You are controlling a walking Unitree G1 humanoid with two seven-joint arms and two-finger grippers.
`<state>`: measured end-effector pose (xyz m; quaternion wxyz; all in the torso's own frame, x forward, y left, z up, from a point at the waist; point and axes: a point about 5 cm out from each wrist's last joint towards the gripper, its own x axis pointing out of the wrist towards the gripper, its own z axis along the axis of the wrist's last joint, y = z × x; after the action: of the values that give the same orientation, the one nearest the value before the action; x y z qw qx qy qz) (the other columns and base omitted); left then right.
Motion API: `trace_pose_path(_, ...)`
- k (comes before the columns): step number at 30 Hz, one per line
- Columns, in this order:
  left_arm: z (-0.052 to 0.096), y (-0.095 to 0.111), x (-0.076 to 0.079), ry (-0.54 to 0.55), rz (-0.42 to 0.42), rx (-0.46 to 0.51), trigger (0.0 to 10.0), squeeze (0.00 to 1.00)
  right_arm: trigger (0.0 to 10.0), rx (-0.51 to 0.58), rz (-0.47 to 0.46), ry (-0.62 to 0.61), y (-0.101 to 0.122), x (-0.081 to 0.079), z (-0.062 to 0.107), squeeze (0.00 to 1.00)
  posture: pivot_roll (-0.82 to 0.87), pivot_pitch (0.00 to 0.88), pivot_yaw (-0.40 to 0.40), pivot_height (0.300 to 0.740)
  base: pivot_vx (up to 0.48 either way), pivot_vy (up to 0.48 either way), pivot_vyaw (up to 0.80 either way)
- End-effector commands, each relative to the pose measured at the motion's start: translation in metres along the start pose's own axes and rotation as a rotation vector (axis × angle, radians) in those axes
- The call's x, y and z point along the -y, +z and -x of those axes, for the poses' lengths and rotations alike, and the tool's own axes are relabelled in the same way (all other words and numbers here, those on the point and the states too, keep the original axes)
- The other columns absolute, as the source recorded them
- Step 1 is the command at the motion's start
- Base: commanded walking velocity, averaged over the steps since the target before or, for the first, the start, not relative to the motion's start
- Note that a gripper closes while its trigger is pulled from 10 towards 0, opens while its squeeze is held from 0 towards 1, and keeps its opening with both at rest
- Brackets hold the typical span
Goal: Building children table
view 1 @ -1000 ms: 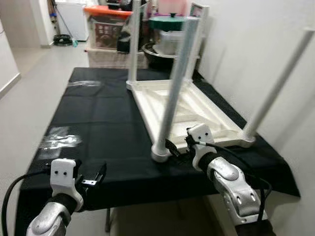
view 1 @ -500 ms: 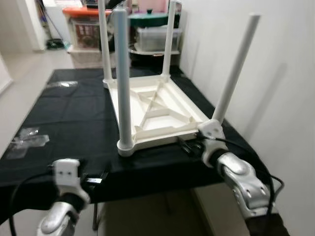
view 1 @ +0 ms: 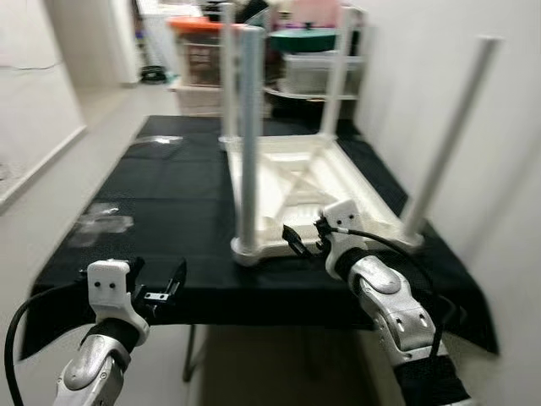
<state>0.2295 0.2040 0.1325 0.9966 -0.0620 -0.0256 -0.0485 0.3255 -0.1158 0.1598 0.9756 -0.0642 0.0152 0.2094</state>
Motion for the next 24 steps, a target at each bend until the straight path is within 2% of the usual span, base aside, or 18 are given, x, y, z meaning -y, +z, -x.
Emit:
trace_pose_path(1,-0.004,0.0,0.003,-0.012,0.009,0.008,10.0,0.0,10.0,-0.013,-0.009,-0.033,-0.005,0.008,0.003,0.0,-0.03,0.0,-0.07,0.74,0.48,0.0,0.0)
trace_pose_path(4,-0.004,0.0,0.003,-0.013,0.009,0.011,10.0,0.0,10.0,-0.012,-0.007,-0.04,-0.005,0.011,0.002,0.0,-0.03,0.0,-0.07,0.74,0.48,0.0,0.0)
trace_pose_path(8,-0.005,0.0,0.005,-0.022,0.008,0.019,10.0,0.0,10.0,-0.002,0.044,-0.049,0.0,0.023,0.001,0.0,-0.03,0.0,-0.071,0.74,0.369,0.0,0.0)
trace_pose_path(10,-0.006,-0.002,0.007,-0.024,0.014,0.006,10.0,0.0,10.0,0.008,0.084,-0.049,0.005,0.034,0.001,0.0,-0.03,0.0,-0.072,0.74,0.0,0.0,0.0)
trace_pose_path(13,-0.006,-0.002,0.007,-0.027,0.016,0.003,10.0,0.0,10.0,0.008,0.126,-0.014,0.008,0.041,0.002,0.0,-0.03,0.0,-0.072,0.74,0.0,0.0,0.0)
trace_pose_path(15,-0.006,-0.002,0.008,-0.04,0.017,0.003,10.0,0.0,10.0,0.002,0.203,0.082,0.014,0.051,0.004,0.0,-0.03,0.0,-0.072,0.74,0.0,0.0,0.0)
trace_pose_path(16,-0.006,-0.002,0.008,-0.04,0.017,0.003,10.0,0.0,10.0,0.002,0.203,0.082,0.014,0.051,0.004,0.0,-0.03,0.0,-0.072,0.74,0.0,0.0,0.0)
trace_pose_path(18,-0.005,-0.002,0.011,-0.063,0.013,-0.002,10.0,0.0,10.0,-0.007,0.261,0.229,0.024,0.061,0.009,0.0,-0.03,0.0,-0.075,0.74,0.0,0.0,0.0)
trace_pose_path(19,-0.005,-0.002,0.011,-0.063,0.013,-0.002,10.0,0.0,10.0,-0.007,0.261,0.229,0.024,0.061,0.009,0.0,-0.03,0.0,-0.075,0.74,0.0,0.0,0.0)
trace_pose_path(20,-0.005,-0.003,0.012,-0.07,0.013,-0.003,10.0,0.0,10.0,-0.012,0.278,0.278,0.027,0.064,0.011,0.0,-0.03,0.0,-0.078,0.74,0.0,0.0,0.0)
trace_pose_path(22,-0.005,-0.004,0.014,-0.076,0.01,-0.006,10.0,0.0,10.0,-0.033,0.298,0.456,0.03,0.063,0.02,0.0,-0.03,0.0,-0.081,0.74,0.0,0.0,0.0)
trace_pose_path(23,-0.005,-0.004,0.014,-0.076,0.01,-0.006,10.0,0.0,10.0,-0.033,0.298,0.456,0.03,0.063,0.02,0.0,-0.03,0.0,-0.081,0.74,0.0,0.0,0.0)
trace_pose_path(24,-0.004,-0.004,0.015,-0.078,0.008,-0.006,10.0,0.0,10.0,-0.051,0.305,0.558,0.029,0.06,0.025,0.0,-0.03,0.0,-0.082,0.74,0.0,0.0,0.0)
